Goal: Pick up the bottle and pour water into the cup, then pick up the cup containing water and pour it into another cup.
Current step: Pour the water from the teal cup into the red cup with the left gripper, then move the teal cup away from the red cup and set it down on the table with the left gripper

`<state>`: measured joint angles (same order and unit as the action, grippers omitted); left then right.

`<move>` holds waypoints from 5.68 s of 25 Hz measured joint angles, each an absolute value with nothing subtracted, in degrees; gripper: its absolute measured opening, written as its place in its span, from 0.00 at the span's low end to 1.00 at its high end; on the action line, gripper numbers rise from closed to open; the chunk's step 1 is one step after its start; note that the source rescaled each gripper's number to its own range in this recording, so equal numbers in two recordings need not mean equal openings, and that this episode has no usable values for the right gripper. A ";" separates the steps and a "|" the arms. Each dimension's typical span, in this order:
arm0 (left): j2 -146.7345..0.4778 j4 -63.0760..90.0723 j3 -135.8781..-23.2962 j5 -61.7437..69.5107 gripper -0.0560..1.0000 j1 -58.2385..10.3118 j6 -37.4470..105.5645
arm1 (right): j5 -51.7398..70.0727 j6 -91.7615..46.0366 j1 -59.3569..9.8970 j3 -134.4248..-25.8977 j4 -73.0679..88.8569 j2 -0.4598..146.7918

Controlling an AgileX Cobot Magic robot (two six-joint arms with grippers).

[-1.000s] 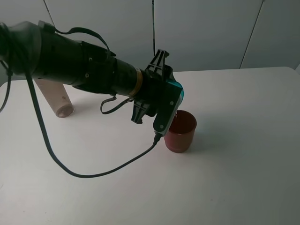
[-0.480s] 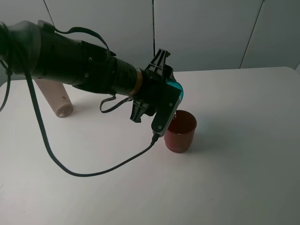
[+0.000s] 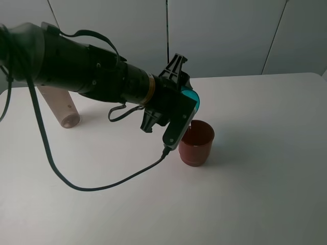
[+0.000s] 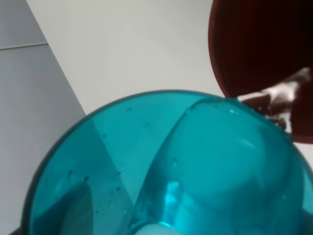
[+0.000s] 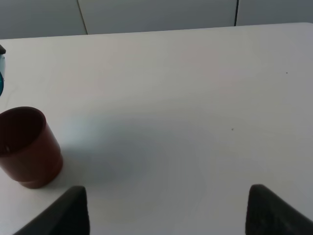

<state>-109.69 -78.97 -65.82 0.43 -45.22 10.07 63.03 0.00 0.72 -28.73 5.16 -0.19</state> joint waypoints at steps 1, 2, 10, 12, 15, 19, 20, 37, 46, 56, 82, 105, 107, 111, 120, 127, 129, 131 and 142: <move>-109.69 -79.01 -65.82 0.43 0.15 -45.22 10.20 | 63.03 0.00 0.72 -28.73 5.16 -0.19; -109.69 -79.01 -65.82 0.43 0.15 -45.22 10.35 | 63.03 0.00 0.72 -28.73 5.16 -0.19; -109.69 -79.11 -65.82 0.99 0.15 -45.22 10.57 | 63.03 0.00 0.72 -28.73 5.16 -0.19; -109.69 -79.11 -65.82 1.33 0.15 -45.22 10.57 | 63.03 0.00 0.72 -28.73 5.16 -0.19; -109.69 -79.11 -65.82 1.66 0.15 -45.22 10.57 | 63.03 -0.32 0.72 -28.73 5.16 -0.19; -109.69 -79.11 -65.82 1.90 0.15 -45.22 10.57 | 63.03 -0.32 0.72 -28.73 5.16 -0.19; -109.69 -79.14 -65.86 2.03 0.15 -45.22 10.57 | 63.03 -0.32 0.72 -28.73 5.16 -0.19; -109.58 -81.84 -68.17 5.59 0.15 -47.56 10.57 | 63.03 0.00 0.72 -28.73 5.16 -0.19; -111.16 -84.47 -68.68 7.19 0.15 -48.80 10.57 | 63.03 -0.32 0.72 -28.73 5.16 -0.19; -111.16 -87.62 -68.68 8.14 0.15 -49.33 10.57 | 63.03 -0.32 0.72 -28.73 5.16 -0.19; -111.16 -95.58 -68.68 9.74 0.15 -50.10 10.92 | 63.03 -0.32 0.72 -28.73 5.16 -0.19; -111.16 -99.55 -68.68 13.55 0.15 -51.47 10.82 | 63.03 0.00 0.72 -28.73 5.16 -0.19; -111.16 -99.55 -68.68 13.55 0.15 -51.58 10.82 | 63.03 0.00 0.72 -28.73 5.16 -0.19; -111.16 -99.55 -68.68 13.55 0.15 -51.68 10.82 | 63.03 0.00 0.72 -28.73 5.16 -0.19; -111.16 -99.61 -68.68 15.01 0.15 -51.68 1.60 | 63.03 -0.32 0.72 -28.73 5.16 -0.19; -111.16 -99.61 -69.22 16.91 0.15 -51.68 -11.01 | 63.03 0.00 0.72 -28.73 5.16 -0.19; -111.16 -99.69 -70.03 17.41 0.15 -51.68 -16.16 | 63.03 0.00 0.72 -28.73 5.16 -0.19; -111.16 -99.75 -70.97 17.56 0.15 -51.68 -21.49 | 63.03 0.00 0.72 -28.73 5.16 -0.19; -111.16 -100.00 -74.40 12.07 0.15 -46.49 -58.82 | 63.03 0.00 0.72 -28.73 5.16 -0.19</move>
<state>-111.16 -100.00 -74.40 12.07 -46.49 -58.82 63.03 0.00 0.72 -28.73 5.16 -0.19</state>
